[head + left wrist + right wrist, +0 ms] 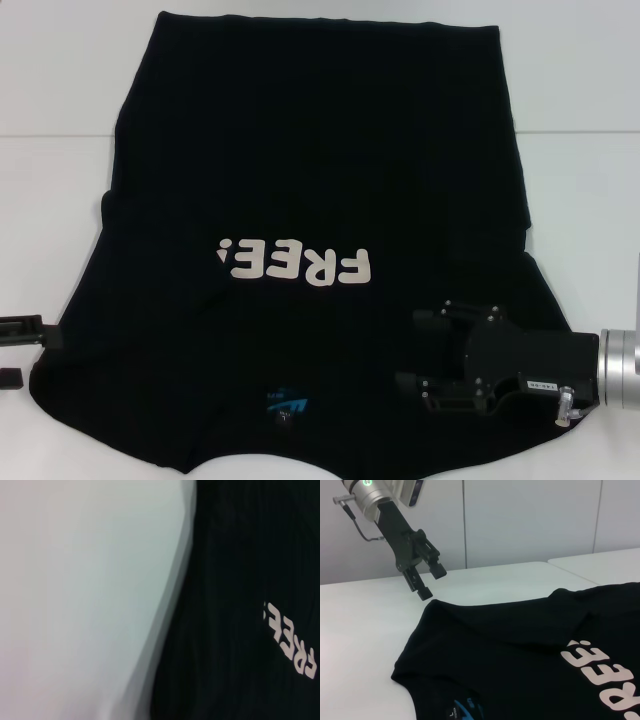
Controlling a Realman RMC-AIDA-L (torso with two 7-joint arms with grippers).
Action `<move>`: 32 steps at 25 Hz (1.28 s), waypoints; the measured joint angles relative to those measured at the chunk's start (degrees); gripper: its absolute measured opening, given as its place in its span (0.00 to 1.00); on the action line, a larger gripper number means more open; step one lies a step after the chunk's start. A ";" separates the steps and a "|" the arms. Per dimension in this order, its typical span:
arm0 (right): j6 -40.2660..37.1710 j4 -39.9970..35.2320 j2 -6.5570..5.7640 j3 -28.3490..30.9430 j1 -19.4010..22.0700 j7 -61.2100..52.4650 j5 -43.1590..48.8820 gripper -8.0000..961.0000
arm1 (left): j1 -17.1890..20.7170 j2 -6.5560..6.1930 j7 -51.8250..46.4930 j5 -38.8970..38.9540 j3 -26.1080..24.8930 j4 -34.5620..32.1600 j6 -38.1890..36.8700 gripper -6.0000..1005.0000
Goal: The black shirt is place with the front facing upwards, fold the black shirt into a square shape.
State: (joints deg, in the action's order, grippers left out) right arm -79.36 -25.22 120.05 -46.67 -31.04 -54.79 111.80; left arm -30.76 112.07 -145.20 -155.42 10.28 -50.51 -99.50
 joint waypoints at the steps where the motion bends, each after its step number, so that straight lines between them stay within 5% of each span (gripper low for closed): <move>1: 0.02 0.00 0.00 0.00 0.00 0.01 -0.02 0.87 | 0.00 0.00 0.04 -0.10 0.00 0.05 0.42 0.90; 32: 0.35 0.02 0.09 0.43 -0.70 -0.46 -0.10 0.87 | -0.66 -0.15 -0.05 -2.26 3.38 2.78 6.82 0.88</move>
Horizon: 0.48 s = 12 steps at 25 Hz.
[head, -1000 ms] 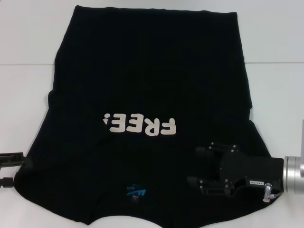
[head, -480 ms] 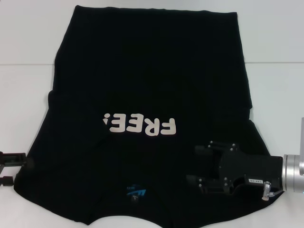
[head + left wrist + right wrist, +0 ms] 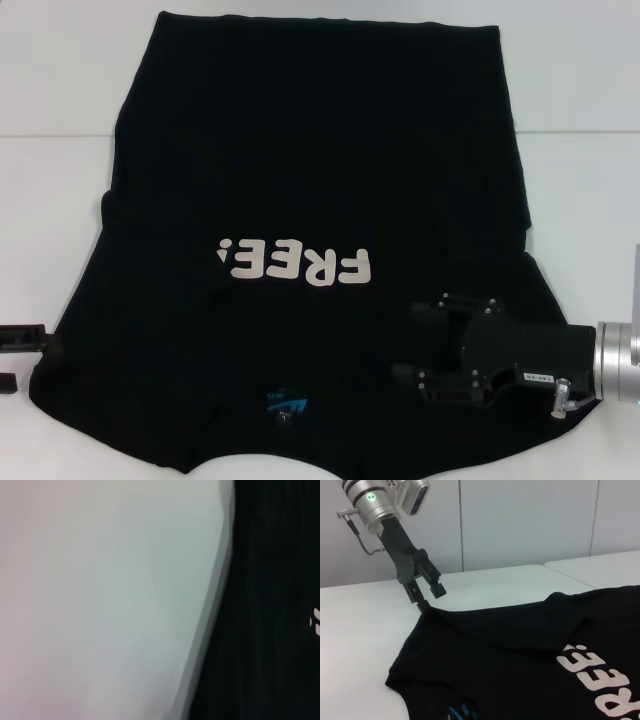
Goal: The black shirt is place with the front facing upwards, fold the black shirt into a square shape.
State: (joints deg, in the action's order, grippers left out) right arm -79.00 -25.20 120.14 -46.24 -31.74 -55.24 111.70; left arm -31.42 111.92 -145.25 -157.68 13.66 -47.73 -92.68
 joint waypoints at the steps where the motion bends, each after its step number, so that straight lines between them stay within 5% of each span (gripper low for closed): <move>1: 0.00 -0.02 0.00 0.01 0.00 0.00 0.00 0.87 | -0.04 0.00 -0.03 0.00 0.00 0.10 0.07 0.88; 12: -0.01 -0.43 0.00 0.01 -0.08 -0.04 0.01 0.87 | -0.66 0.02 -0.11 -0.01 0.29 1.17 0.14 0.87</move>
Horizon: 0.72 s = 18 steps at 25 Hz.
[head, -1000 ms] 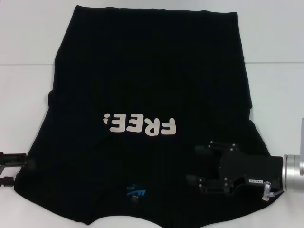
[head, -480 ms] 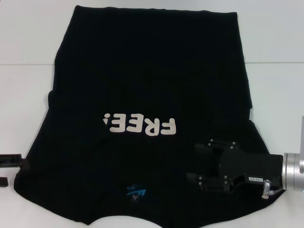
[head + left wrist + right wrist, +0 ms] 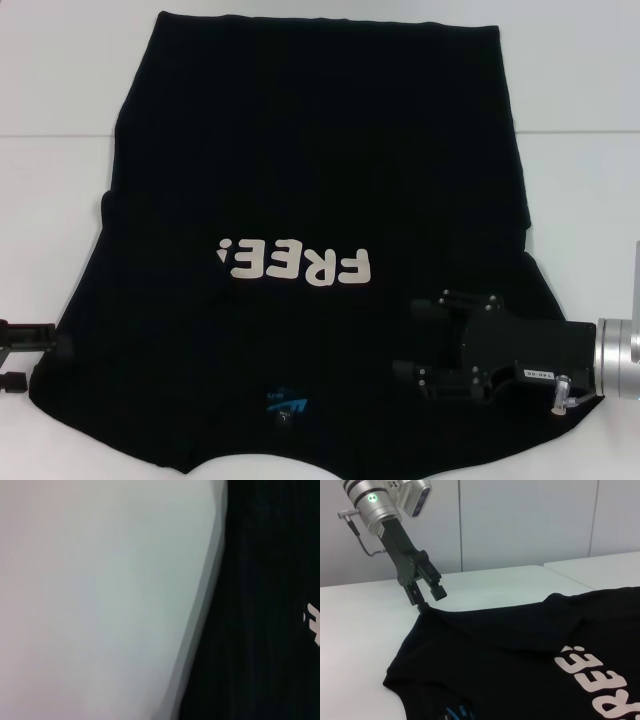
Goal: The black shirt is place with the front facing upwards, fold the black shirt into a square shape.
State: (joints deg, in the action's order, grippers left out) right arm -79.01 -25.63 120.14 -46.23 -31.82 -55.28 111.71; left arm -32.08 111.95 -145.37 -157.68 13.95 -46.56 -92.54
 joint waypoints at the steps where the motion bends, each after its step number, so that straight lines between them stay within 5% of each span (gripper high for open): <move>1: 0.00 -0.01 0.00 0.01 -0.03 0.00 0.00 0.87 | -0.01 0.00 -0.02 0.00 0.17 0.00 0.04 0.87; 18: 0.00 -0.03 0.00 0.08 -0.35 -0.15 -0.09 0.87 | -2.20 0.12 -0.05 0.57 0.65 1.93 0.02 0.86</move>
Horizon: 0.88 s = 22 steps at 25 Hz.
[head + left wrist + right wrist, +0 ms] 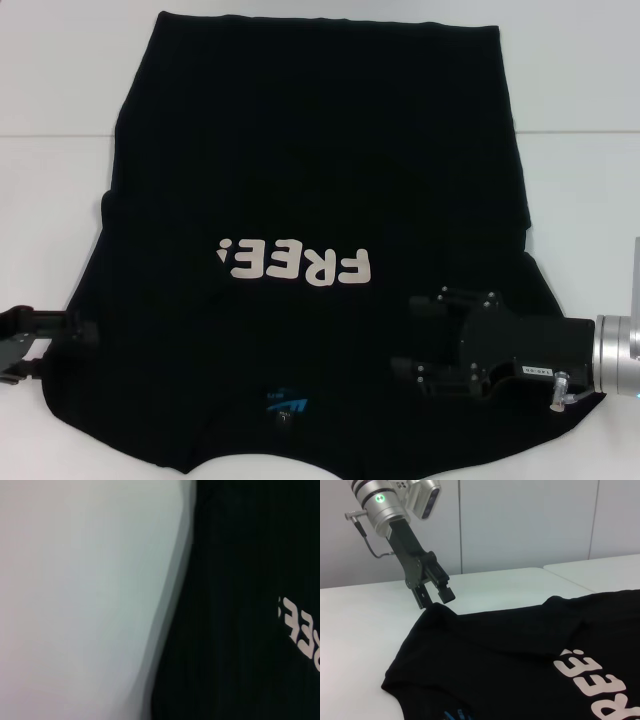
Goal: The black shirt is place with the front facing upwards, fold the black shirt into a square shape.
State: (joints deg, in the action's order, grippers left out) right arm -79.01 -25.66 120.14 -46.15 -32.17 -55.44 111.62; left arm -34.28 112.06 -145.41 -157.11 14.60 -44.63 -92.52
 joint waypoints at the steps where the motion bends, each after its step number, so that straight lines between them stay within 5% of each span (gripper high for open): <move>1: 0.00 0.00 0.00 0.00 0.00 0.00 0.00 0.87 | -0.14 -0.01 0.07 0.01 0.00 0.10 -0.01 0.86; 10: 0.00 0.00 -0.03 0.09 0.00 -0.03 -0.53 0.87 | -0.73 -0.13 0.14 -0.16 1.54 -0.43 1.01 0.86; 15: 0.00 0.00 -0.09 0.09 0.00 -0.17 -0.67 0.86 | -0.57 0.13 -0.02 -0.30 3.55 -1.05 2.27 0.65; 22: 0.00 0.00 -0.09 0.09 0.01 -0.20 -1.27 0.86 | -0.37 0.23 0.15 -0.43 5.02 -1.69 2.94 0.50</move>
State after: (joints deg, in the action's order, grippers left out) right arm -79.01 -25.66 120.05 -46.05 -32.17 -55.64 110.35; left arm -34.66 112.29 -145.26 -157.54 19.62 -46.32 -89.58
